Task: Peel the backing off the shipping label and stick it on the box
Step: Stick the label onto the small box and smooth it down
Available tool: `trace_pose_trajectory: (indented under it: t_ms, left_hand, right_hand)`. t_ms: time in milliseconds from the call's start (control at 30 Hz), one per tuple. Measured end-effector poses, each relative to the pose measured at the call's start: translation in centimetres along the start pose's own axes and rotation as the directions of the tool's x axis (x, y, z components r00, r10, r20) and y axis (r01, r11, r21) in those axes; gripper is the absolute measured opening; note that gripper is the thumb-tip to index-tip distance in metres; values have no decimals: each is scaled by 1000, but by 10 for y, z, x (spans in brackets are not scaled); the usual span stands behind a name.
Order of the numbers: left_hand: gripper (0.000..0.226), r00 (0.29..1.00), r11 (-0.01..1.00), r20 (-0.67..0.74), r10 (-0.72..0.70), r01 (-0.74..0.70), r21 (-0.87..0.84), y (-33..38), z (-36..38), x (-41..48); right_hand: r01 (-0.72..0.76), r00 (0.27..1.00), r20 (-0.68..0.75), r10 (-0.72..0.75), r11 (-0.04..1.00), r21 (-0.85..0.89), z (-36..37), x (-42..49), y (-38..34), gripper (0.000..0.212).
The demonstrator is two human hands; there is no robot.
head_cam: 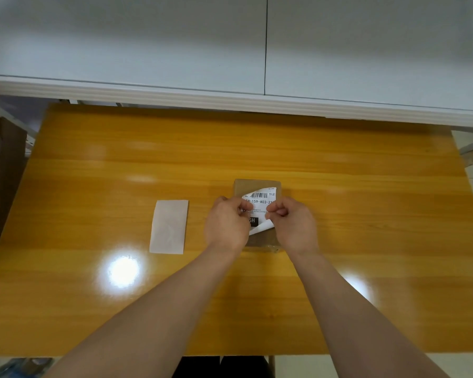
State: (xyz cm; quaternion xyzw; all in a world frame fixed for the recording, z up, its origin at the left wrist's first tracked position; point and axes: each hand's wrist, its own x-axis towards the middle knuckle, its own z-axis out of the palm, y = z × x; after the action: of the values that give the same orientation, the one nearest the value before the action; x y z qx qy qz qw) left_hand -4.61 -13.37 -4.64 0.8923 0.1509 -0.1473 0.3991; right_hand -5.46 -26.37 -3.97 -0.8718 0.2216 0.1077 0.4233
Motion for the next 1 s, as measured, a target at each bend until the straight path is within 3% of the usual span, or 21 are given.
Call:
trace_pose_trajectory:
  t_ms: [100,200,333,467,1000]
  left_hand:
    - [26,999,998,4,32,-33,49,0,-1,-1]
    - [28,996,989,-6,94,-93,113,1,-2,-3]
    - [28,986,966,-17,168,-161,204,2,-5,-4]
    - [28,978,945,5,207,-201,257,1,-7,-5]
    - [35,954,937,77,288,-298,183,-14,-15,4]
  right_hand:
    - [23,999,44,-20,998,-55,-1,1,1,10]
    - [133,987,119,-109,968,-213,-3,1,1,18]
    - [332,938,228,-260,862,-383,-7,-1,-5,23]
    - [402,915,261,-307,739,-540,-8,-2,-11,30]
    - [394,913,301,-275,786,-476,-6,-2,-11,42]
